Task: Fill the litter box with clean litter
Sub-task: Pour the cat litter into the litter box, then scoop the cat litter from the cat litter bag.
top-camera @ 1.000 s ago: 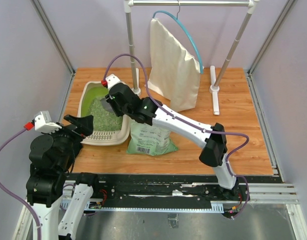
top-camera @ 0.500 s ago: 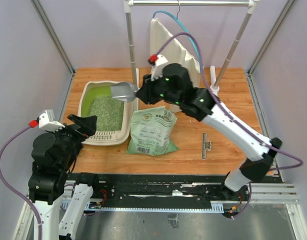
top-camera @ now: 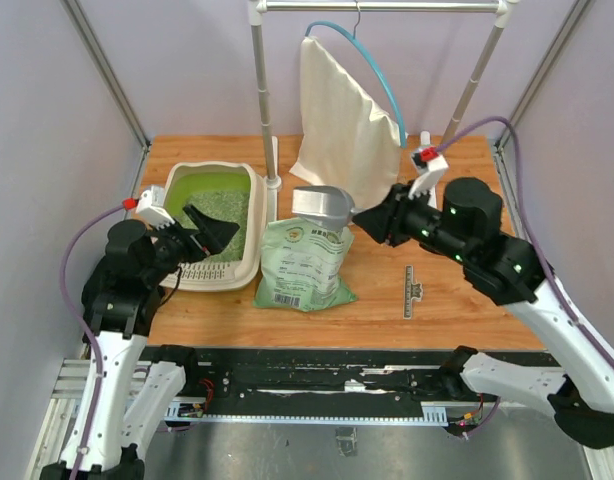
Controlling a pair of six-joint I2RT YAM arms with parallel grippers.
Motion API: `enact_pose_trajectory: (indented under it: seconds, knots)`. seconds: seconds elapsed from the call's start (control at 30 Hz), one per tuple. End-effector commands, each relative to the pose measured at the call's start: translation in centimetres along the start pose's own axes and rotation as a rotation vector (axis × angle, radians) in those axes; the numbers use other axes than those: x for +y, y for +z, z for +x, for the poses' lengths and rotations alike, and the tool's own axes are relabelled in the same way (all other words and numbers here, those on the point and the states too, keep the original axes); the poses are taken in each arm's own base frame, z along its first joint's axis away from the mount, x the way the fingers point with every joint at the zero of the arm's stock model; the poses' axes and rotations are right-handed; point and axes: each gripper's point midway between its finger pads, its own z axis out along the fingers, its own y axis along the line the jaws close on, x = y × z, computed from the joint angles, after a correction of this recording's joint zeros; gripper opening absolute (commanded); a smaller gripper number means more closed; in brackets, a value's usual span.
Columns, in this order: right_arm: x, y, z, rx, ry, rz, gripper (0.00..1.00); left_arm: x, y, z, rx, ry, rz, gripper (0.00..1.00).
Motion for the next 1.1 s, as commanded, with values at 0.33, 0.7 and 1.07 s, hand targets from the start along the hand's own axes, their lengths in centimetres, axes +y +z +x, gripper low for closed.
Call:
enact_pose_trajectory:
  seconds: [0.33,0.7,1.07]
  knots:
    - [-9.4,-10.2,2.1,-0.191,0.019,0.437,0.01,-3.6,6.1,-0.4,0.111,0.197,0.079,1.0]
    - [-10.7,-12.9,3.5,-0.178,0.019,0.502,0.01,-6.2,12.2,4.1,0.315,0.589,0.096,1.0]
    - [-10.5,-13.6,4.6,-0.146,0.025,0.483,0.01,-6.9,13.1,9.5,0.597,0.597,0.251,0.84]
